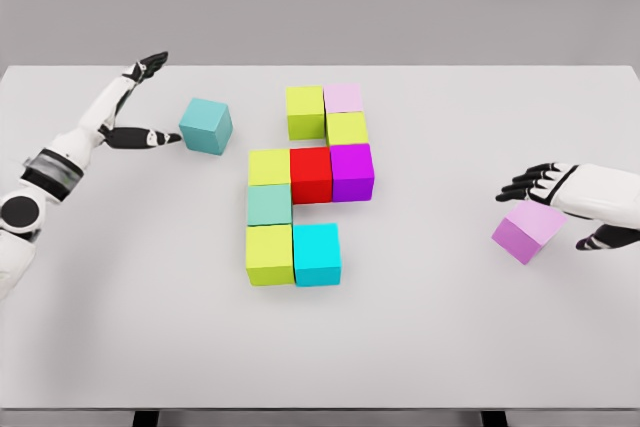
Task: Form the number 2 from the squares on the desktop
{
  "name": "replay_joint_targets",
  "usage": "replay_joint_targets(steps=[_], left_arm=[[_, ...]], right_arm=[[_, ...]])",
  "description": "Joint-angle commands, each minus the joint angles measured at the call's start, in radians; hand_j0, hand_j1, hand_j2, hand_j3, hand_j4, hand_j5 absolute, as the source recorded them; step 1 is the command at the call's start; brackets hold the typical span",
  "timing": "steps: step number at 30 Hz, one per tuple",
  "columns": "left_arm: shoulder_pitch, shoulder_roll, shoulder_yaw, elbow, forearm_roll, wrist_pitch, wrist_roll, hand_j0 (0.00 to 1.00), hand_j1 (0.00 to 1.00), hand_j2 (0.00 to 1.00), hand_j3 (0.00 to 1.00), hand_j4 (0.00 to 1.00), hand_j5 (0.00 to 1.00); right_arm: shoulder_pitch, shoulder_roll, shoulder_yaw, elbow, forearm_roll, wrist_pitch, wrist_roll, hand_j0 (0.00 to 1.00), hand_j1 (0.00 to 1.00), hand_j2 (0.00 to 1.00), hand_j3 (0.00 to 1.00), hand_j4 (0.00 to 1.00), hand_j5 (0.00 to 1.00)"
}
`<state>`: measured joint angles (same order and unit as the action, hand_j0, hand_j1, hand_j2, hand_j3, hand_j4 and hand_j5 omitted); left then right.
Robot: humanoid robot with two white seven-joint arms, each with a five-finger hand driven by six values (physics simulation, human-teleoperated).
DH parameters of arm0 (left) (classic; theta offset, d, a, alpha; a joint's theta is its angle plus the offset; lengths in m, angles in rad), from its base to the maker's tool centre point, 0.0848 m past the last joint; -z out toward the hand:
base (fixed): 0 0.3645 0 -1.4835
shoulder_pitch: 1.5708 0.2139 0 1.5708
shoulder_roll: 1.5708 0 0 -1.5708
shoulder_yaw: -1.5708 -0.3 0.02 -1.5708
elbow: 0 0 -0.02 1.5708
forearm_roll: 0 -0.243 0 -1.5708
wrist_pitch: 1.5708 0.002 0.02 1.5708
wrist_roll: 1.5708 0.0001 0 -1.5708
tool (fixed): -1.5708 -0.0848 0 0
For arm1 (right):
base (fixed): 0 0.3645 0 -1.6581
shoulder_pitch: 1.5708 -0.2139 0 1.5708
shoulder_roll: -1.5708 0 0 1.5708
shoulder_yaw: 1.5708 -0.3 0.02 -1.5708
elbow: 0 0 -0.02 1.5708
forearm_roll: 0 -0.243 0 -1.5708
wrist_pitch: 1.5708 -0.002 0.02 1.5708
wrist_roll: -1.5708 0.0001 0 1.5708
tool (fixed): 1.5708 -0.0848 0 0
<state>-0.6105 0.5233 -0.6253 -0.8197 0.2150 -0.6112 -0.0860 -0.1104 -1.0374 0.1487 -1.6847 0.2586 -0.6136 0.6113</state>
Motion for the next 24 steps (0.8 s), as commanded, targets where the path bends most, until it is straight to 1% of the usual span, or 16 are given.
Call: replay_joint_targets(steps=[1,3,5,8,11,15,19,22,24], left_arm=[[0.0,-0.005,-0.007,0.016,0.04,0.0,-0.001,1.0,1.0,1.0,1.0,1.0,1.0],[-0.002,-0.005,-0.02,0.033,0.049,0.0,-0.001,1.0,1.0,1.0,1.0,1.0,1.0],[-0.005,-0.005,-0.044,0.033,0.053,0.0,-0.003,1.0,1.0,1.0,1.0,1.0,1.0],[-0.017,-0.005,-0.065,0.034,0.053,0.0,-0.011,1.0,1.0,1.0,1.0,1.0,1.0],[-0.046,-0.003,-0.068,0.039,0.055,0.0,-0.051,1.0,1.0,1.0,1.0,1.0,1.0],[-0.051,0.006,-0.068,0.04,0.055,0.0,-0.064,1.0,1.0,1.0,1.0,1.0,1.0],[-0.06,0.021,-0.068,0.042,0.053,0.0,-0.138,1.0,1.0,1.0,1.0,1.0,1.0],[-0.075,0.047,-0.068,0.042,0.052,0.0,-0.23,1.0,1.0,1.0,1.0,1.0,1.0],[-0.084,0.052,-0.068,0.042,0.05,0.0,-0.255,1.0,1.0,1.0,1.0,1.0,1.0]], right_arm=[[0.0,0.011,0.006,0.01,0.004,0.003,0.0,0.99,0.99,0.99,0.99,0.99,0.99],[-0.002,0.022,0.006,0.019,0.01,0.003,0.0,0.99,0.99,0.99,0.99,0.99,0.99],[-0.005,0.033,0.006,0.019,0.016,0.003,0.0,0.99,0.99,0.99,0.99,0.99,0.99],[-0.035,0.042,0.026,0.025,0.024,0.003,0.0,0.99,0.99,0.99,0.99,0.99,0.99],[-0.037,0.036,0.025,0.025,0.022,0.003,0.0,0.99,0.99,0.99,0.99,0.99,0.99],[-0.037,0.03,0.023,0.026,0.024,0.003,0.0,0.99,0.99,0.99,0.99,0.99,0.99],[-0.037,0.033,0.025,0.03,0.037,0.003,0.0,0.99,0.99,0.99,0.99,0.99,0.99],[-0.037,0.031,0.025,0.031,0.037,0.003,0.0,0.99,0.99,0.99,0.99,0.99,0.99],[-0.044,0.027,0.023,0.031,0.036,0.003,0.0,0.99,0.99,0.99,0.99,0.99,0.99]])
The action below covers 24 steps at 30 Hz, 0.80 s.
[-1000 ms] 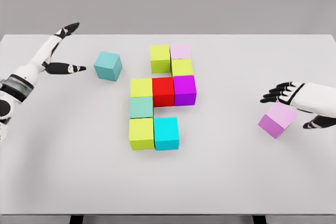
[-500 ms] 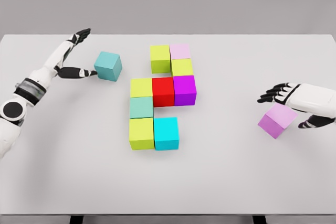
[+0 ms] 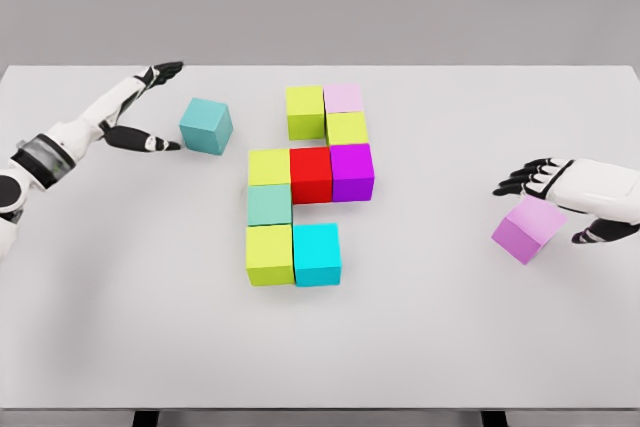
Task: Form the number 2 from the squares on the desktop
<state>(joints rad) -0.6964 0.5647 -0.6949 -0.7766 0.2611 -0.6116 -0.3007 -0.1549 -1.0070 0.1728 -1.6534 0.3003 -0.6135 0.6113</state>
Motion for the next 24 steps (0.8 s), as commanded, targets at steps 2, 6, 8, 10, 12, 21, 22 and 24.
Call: replay_joint_targets(steps=[2,6,8,10,12,21,22,24], left_arm=[[-0.009,0.011,0.002,0.014,0.003,0.001,-0.07,1.0,1.0,1.0,1.0,1.0,1.0],[-0.032,0.007,-0.003,0.04,-0.002,0.001,-0.087,1.0,1.0,1.0,1.0,1.0,1.0],[-0.038,0.006,-0.003,0.051,-0.003,0.001,-0.087,1.0,1.0,1.0,1.0,1.0,1.0],[-0.051,0.003,-0.006,0.057,-0.017,0.001,-0.09,1.0,1.0,1.0,1.0,1.0,1.0],[-0.066,-0.002,-0.006,0.082,-0.036,0.001,-0.101,1.0,1.0,1.0,1.0,1.0,1.0],[-0.117,-0.055,-0.008,0.172,-0.099,0.001,-0.104,1.0,1.0,1.0,1.0,1.0,1.0],[-0.123,-0.062,-0.008,0.18,-0.099,0.001,-0.106,1.0,1.0,1.0,1.0,1.0,1.0],[-0.124,-0.071,-0.008,0.195,-0.099,0.001,-0.124,1.0,1.0,1.0,1.0,1.0,1.0]], right_arm=[[0.0,-0.007,-0.001,0.0,-0.006,0.003,0.0,0.99,0.99,0.99,0.99,0.99,0.99],[0.0,-0.008,-0.003,0.0,-0.007,0.003,0.0,0.99,0.99,0.99,0.99,0.99,0.99],[0.0,-0.008,-0.003,0.0,-0.007,0.003,0.0,0.99,0.99,0.99,0.99,0.99,0.99],[0.002,-0.008,-0.003,0.0,-0.007,0.003,0.0,0.99,0.99,0.99,0.99,0.99,0.99],[0.0,-0.007,-0.004,0.003,-0.007,0.003,0.0,0.99,0.99,0.99,0.99,0.99,0.99],[-0.129,-0.008,0.149,0.064,-0.009,0.003,0.0,0.99,0.99,0.99,0.99,0.99,0.99],[-0.132,-0.01,0.152,0.064,-0.009,0.003,0.0,0.99,0.99,0.99,0.99,0.99,0.99],[-0.138,-0.022,0.157,0.06,-0.01,0.003,0.0,0.99,0.99,0.99,0.99,0.99,0.99]])
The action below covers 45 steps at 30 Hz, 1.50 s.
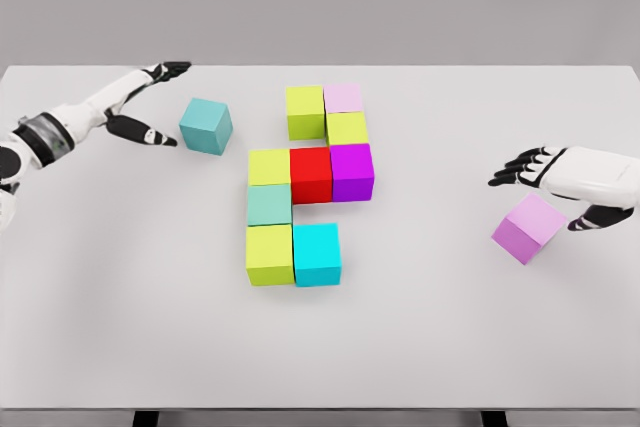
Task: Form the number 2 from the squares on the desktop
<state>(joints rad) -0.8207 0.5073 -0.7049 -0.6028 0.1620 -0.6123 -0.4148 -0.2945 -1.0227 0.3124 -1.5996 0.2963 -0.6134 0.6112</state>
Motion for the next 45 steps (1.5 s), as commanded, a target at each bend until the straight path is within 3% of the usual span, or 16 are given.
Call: replay_joint_targets(steps=[1,13,26,29,30,33,40,43,45], left_arm=[[-0.002,-0.02,0.002,0.031,0.001,0.001,-0.024,1.0,1.0,1.0,1.0,1.0,1.0],[-0.006,-0.053,0.008,0.074,-0.022,0.001,-0.027,1.0,1.0,1.0,1.0,1.0,1.0],[-0.04,-0.062,0.005,0.09,-0.048,0.001,-0.027,1.0,1.0,1.0,1.0,1.0,1.0],[-0.052,-0.082,0.005,0.127,-0.05,0.001,-0.027,1.0,1.0,1.0,1.0,1.0,1.0],[-0.052,-0.082,0.005,0.127,-0.05,0.001,-0.027,1.0,1.0,1.0,1.0,1.0,1.0],[-0.06,-0.07,0.012,0.124,-0.052,0.001,-0.027,1.0,1.0,1.0,1.0,1.0,1.0],[-0.063,-0.063,0.03,0.124,-0.053,0.001,-0.024,1.0,1.0,1.0,1.0,1.0,1.0],[-0.064,-0.013,0.033,0.113,-0.056,0.001,-0.024,1.0,1.0,1.0,1.0,1.0,1.0],[-0.064,0.033,0.107,0.115,-0.052,0.001,-0.019,1.0,1.0,1.0,1.0,1.0,1.0]], right_arm=[[-0.002,-0.014,0.025,0.003,-0.006,0.003,0.0,0.99,0.99,0.99,0.99,0.99,0.99],[-0.055,-0.027,0.125,0.01,0.0,0.003,0.0,0.99,0.99,0.99,0.99,0.99,0.99],[-0.055,0.006,0.131,0.056,0.044,0.003,0.0,0.97,0.97,0.97,0.97,0.97,0.97],[-0.055,0.006,0.131,0.055,0.044,0.003,0.0,0.97,0.97,0.97,0.97,0.97,0.97],[-0.055,0.006,0.131,0.055,0.044,0.003,0.0,0.93,0.93,0.93,0.93,0.93,0.93],[-0.055,0.007,0.131,0.053,0.046,0.003,0.0,0.85,0.85,0.85,0.85,0.85,0.85],[-0.055,0.0,0.131,0.052,0.047,0.003,0.0,0.85,0.85,0.85,0.85,0.85,0.85],[-0.055,-0.002,0.132,0.052,0.061,0.003,0.0,0.85,0.85,0.85,0.85,0.85,0.85],[-0.055,-0.004,0.132,0.05,0.063,0.003,0.0,0.85,0.85,0.85,0.85,0.85,0.85]])
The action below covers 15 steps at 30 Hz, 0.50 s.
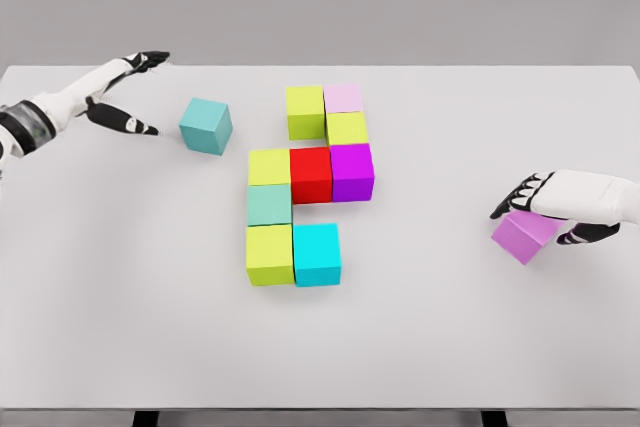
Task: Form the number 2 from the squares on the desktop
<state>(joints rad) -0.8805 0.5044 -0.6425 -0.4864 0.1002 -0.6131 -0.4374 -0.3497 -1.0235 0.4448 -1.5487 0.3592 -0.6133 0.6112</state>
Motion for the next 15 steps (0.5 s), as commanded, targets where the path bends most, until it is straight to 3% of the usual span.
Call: replay_joint_targets(steps=[1,5,7,10,12,14,15], left_arm=[[0.002,0.049,0.079,0.0,0.01,0.002,0.003,1.0,1.0,1.0,1.0,1.0,1.0],[0.011,0.078,0.089,0.009,0.003,0.002,0.002,1.0,1.0,1.0,1.0,1.0,1.0],[0.011,0.137,0.089,0.011,0.001,0.002,0.0,1.0,1.0,1.0,1.0,1.0,1.0],[0.009,0.134,0.093,0.002,0.006,0.002,0.002,1.0,1.0,1.0,1.0,1.0,1.0],[0.011,0.12,0.083,-0.024,0.0,0.002,-0.003,1.0,1.0,1.0,1.0,1.0,1.0],[0.009,0.106,0.078,-0.026,-0.063,0.002,-0.004,1.0,1.0,1.0,1.0,1.0,1.0],[0.002,0.105,0.08,-0.052,-0.143,0.002,-0.004,1.0,1.0,1.0,1.0,1.0,1.0]], right_arm=[[0.0,-0.004,0.0,-0.002,0.001,0.002,0.0,0.85,0.85,0.85,0.85,0.85,0.85],[0.0,-0.006,0.017,-0.005,0.009,0.002,0.0,0.85,0.85,0.85,0.85,0.85,0.85],[0.0,-0.003,0.018,-0.005,0.017,0.002,0.0,0.85,0.85,0.85,0.85,0.85,0.85],[0.0,-0.001,0.019,-0.007,0.017,0.002,0.0,0.85,0.85,0.85,0.85,0.85,0.85],[0.0,0.003,0.019,-0.007,0.017,0.002,0.0,0.77,0.77,0.77,0.77,0.77,0.77],[0.0,0.005,0.019,-0.007,0.015,0.002,0.0,0.73,0.73,0.73,0.73,0.73,0.73],[0.0,0.006,0.019,-0.007,0.017,0.002,0.0,0.72,0.72,0.72,0.72,0.72,0.72]])
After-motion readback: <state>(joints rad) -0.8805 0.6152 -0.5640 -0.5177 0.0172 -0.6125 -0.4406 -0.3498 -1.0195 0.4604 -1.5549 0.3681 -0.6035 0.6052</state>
